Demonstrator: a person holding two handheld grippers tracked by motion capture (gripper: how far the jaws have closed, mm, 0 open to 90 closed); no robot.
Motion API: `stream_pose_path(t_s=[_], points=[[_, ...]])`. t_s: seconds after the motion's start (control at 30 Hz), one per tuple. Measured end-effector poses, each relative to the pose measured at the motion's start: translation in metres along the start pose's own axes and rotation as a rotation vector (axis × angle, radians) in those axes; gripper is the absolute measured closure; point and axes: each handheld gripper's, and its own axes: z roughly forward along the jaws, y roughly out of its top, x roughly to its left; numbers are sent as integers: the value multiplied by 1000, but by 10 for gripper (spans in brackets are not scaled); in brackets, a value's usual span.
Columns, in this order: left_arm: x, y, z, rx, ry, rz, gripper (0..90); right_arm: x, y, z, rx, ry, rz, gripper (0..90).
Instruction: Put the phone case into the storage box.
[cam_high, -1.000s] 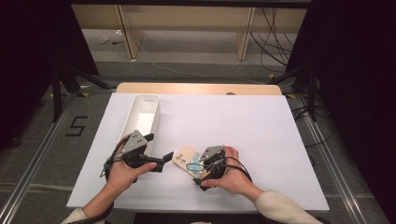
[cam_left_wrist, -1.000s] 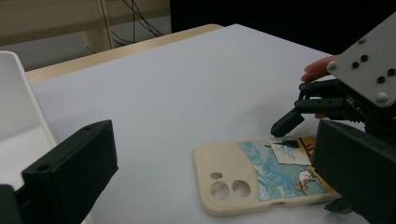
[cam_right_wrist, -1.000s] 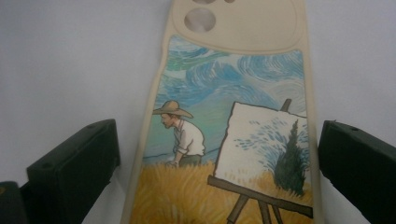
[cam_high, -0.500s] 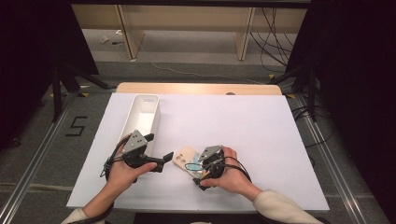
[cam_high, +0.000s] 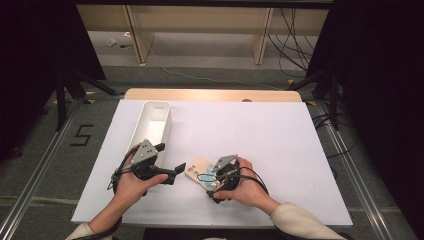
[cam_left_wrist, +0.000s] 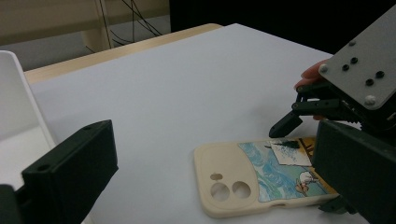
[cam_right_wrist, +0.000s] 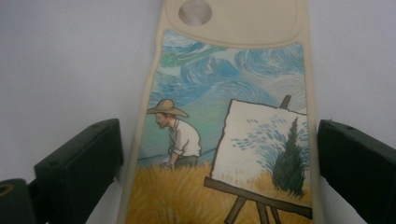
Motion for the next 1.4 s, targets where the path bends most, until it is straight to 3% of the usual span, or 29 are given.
stream_pose_path(t_s=[1.4], points=[[0, 0, 0, 0, 0, 0, 0, 1, 1, -3, 8, -8, 26, 99]])
